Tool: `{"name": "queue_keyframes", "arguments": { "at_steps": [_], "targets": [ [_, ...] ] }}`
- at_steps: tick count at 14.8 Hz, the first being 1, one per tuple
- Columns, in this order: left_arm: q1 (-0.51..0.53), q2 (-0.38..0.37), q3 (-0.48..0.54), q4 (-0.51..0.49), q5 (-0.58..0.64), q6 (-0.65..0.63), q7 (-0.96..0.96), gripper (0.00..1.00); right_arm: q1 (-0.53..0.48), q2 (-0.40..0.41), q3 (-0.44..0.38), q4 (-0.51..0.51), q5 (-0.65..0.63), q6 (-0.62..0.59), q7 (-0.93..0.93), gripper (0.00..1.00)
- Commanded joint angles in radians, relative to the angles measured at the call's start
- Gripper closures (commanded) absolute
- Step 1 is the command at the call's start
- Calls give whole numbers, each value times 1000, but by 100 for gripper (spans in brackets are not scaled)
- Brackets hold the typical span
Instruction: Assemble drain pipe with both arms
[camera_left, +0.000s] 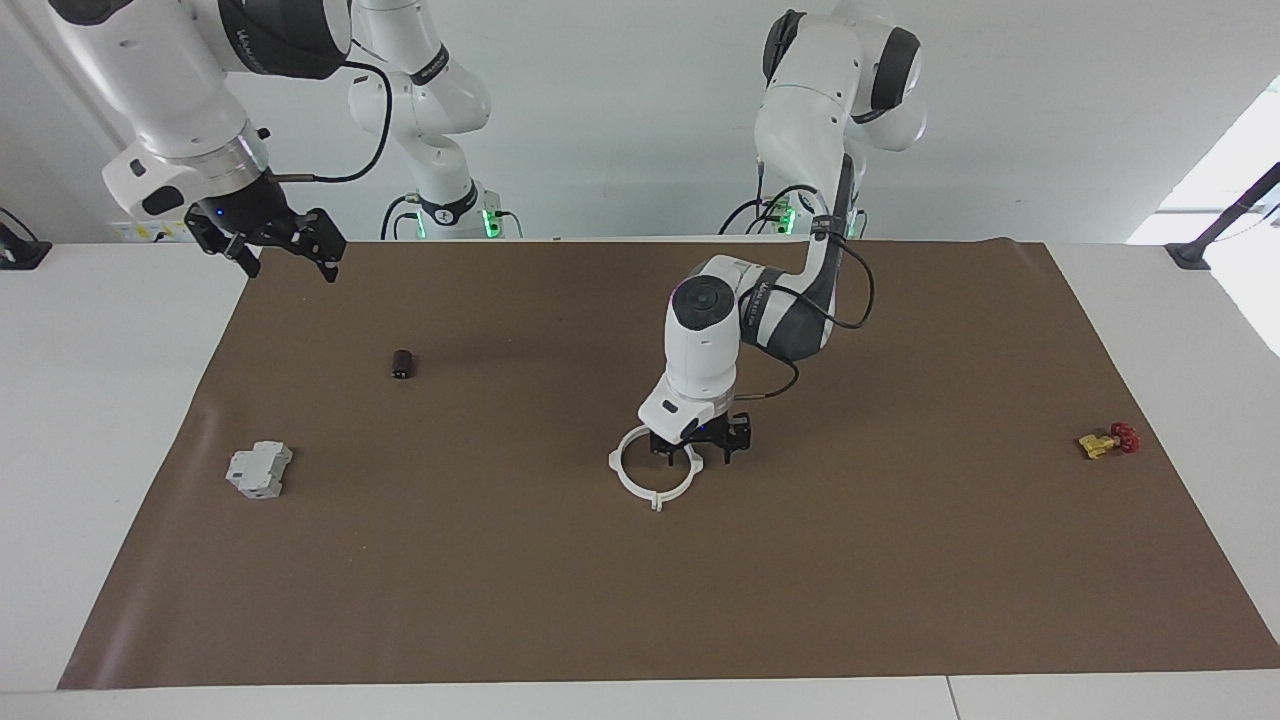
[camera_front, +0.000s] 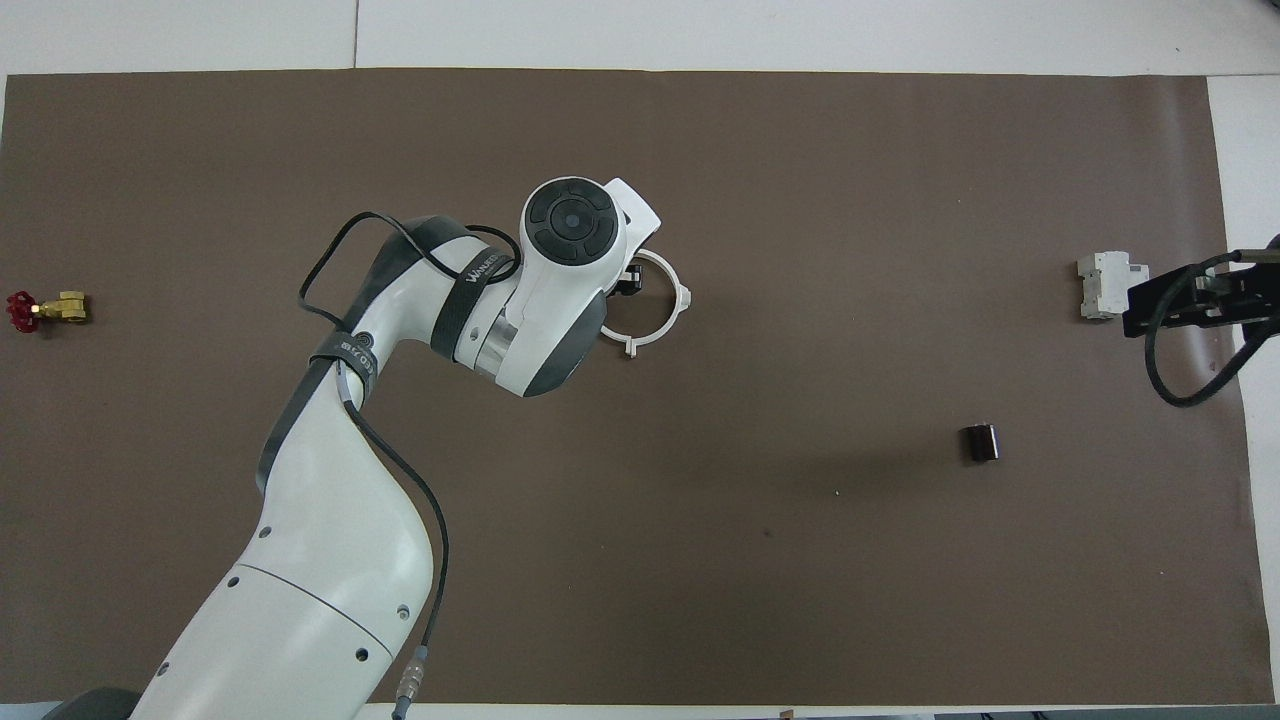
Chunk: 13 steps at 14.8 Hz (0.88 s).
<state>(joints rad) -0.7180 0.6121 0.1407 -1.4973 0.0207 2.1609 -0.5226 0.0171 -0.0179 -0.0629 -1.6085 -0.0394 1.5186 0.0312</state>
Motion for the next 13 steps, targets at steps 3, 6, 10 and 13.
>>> {"name": "queue_keyframes", "arguments": {
  "at_steps": [3,6,10,13],
  "targets": [
    [66,-148,8,-118,1,-20,9,0,-2,-16,3,-11,19,-20,-22,0],
    [161,-300,7,-251,1,-21,74,0,-2,-16,3,-13,21,-17,-23,0],
    [311,-412,5,-339,-1,-26,208,0,1,-16,5,-11,21,-14,-22,0],
    [411,-446,5,-369,-1,-32,312,0,1,-16,5,-10,19,-18,-22,0]
  ]
}}
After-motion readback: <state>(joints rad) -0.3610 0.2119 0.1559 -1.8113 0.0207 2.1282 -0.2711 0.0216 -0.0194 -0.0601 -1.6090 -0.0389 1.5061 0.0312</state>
